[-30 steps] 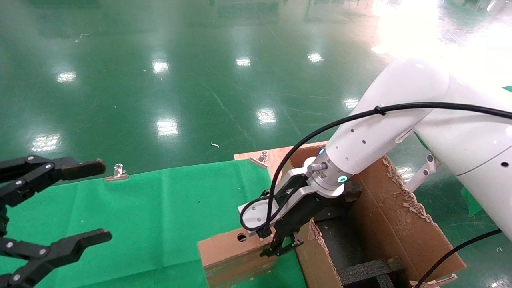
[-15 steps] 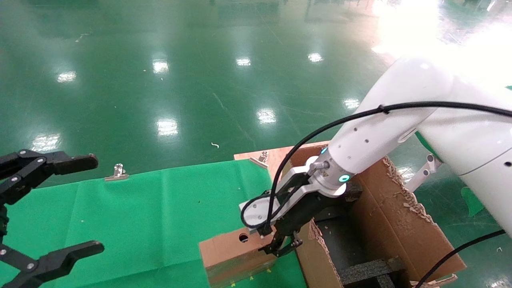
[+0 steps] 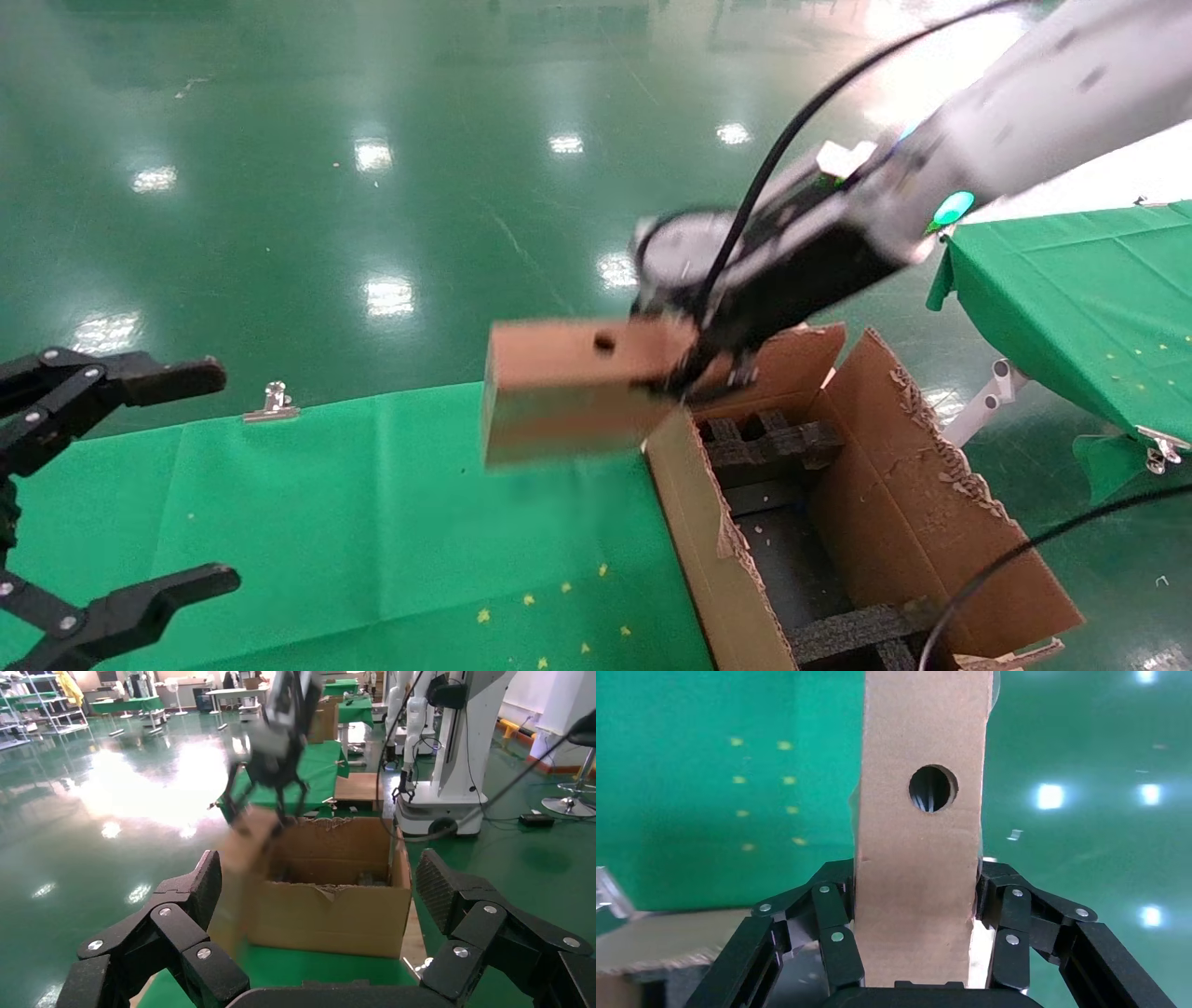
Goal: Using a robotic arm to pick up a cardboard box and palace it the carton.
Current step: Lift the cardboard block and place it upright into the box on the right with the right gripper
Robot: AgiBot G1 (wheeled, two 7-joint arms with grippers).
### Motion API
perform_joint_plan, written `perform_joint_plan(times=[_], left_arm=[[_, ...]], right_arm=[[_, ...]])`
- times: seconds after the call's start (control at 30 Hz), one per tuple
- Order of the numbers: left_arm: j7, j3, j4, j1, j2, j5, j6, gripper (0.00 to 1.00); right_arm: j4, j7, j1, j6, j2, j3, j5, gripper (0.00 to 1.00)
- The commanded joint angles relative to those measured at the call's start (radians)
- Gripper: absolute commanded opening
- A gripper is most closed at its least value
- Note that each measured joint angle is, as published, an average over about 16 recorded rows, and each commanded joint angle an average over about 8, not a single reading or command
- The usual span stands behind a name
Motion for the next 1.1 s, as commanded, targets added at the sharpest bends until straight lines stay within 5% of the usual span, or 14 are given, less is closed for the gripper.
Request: perform_joint_plan(times=[0.03, 0.5, 1.1], left_arm=[[0.0, 0.0, 0.0, 0.0, 0.0, 0.0, 0.0, 1.0], [0.0, 0.0, 0.0, 0.0, 0.0, 0.0, 0.0, 1.0], [0.0, 0.001, 0.0, 0.0, 0.0, 0.0, 0.0, 1.0]], right_arm=[[-0.023, -0.01, 0.051, -0.003, 0.013, -0.006, 0.014, 0.0], [-0.054, 0.01, 0.241, -0.001, 0.127, -0.149, 0.061, 0.0], [0.3, 0.258, 0.442, -0.012, 0.495, -0.477, 0.027, 0.0]])
